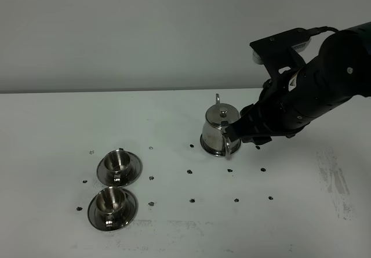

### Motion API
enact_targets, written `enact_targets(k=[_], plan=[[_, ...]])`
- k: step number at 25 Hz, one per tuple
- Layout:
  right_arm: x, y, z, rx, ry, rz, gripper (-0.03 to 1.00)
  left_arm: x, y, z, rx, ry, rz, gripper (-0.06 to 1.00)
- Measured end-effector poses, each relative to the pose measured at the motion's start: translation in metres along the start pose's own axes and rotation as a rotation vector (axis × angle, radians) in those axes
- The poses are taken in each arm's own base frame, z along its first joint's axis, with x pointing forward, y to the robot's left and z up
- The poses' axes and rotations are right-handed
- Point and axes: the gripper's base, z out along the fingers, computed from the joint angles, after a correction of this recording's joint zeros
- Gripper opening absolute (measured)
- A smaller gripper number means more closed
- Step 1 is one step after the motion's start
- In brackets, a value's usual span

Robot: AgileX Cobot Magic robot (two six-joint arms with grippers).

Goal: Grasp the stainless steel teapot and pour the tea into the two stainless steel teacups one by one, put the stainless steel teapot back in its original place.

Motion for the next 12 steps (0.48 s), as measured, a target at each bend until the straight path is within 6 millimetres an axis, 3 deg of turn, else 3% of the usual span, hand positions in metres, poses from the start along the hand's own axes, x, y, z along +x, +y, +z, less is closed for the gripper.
enact_targets(k=[6, 12], plan=[[-0.01, -0.001, 0.045, -0.088, 0.037, 0.097, 0.45, 0.0, 0.0, 0.0, 0.0, 0.0, 0.0, 0.66], [-0.043, -0.024, 0.073, -0.056, 0.039, 0.189, 0.45, 0.0, 0.0, 0.0, 0.0, 0.0, 0.0, 0.66]])
